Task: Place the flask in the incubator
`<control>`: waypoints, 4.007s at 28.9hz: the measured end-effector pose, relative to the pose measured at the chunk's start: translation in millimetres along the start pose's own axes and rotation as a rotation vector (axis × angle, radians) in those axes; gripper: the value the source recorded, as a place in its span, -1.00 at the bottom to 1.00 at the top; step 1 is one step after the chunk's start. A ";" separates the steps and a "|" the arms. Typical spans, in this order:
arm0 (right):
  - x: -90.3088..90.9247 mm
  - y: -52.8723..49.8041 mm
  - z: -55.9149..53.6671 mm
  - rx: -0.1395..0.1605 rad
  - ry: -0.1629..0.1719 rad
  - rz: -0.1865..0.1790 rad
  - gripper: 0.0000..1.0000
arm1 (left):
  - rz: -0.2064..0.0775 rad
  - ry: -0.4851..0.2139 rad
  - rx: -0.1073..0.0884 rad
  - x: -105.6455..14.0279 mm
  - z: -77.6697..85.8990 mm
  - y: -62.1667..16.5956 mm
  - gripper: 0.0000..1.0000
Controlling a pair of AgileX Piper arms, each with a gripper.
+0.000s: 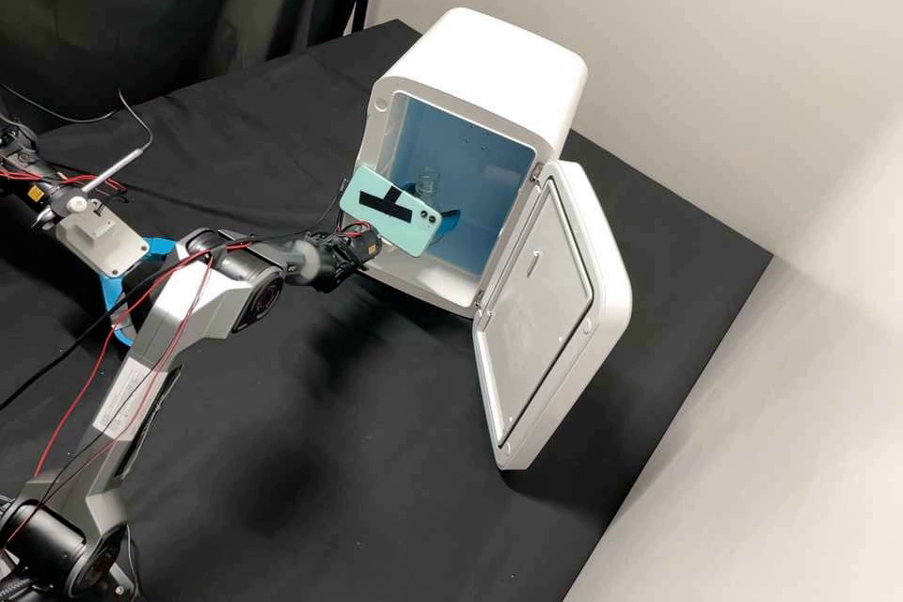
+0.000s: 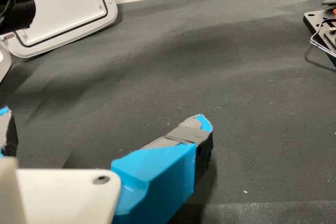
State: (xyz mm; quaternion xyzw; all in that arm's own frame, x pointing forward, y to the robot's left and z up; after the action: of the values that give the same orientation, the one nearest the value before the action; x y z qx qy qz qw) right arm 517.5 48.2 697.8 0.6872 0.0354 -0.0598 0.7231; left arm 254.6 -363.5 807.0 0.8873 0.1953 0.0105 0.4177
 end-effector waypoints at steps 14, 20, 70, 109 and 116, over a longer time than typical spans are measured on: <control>-0.3 -5.6 5.7 -0.005 -0.005 -0.002 -1.00 | 0.000 0.000 0.000 0.0 0.0 0.0 1.00; -0.3 -5.6 5.7 -0.005 -0.005 -0.002 -1.00 | 0.000 0.000 0.000 0.0 0.0 0.0 1.00; 6.6 -1.5 22.3 -0.021 -0.008 0.032 -1.00 | 0.020 0.003 0.012 -2.5 0.2 5.1 1.00; 8.2 -6.0 26.6 -0.023 -0.008 0.035 -1.00 | 0.020 0.003 0.012 -2.5 0.2 5.1 1.00; 8.2 -6.0 26.6 -0.023 -0.008 0.035 1.00 | 0.020 0.003 0.012 -2.5 0.2 5.1 1.00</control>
State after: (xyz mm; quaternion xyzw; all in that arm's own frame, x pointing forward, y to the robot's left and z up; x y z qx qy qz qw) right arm 523.9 21.0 692.1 0.6790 0.0210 -0.0496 0.7321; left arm 254.1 -367.5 811.0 0.8917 0.1871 0.0149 0.4118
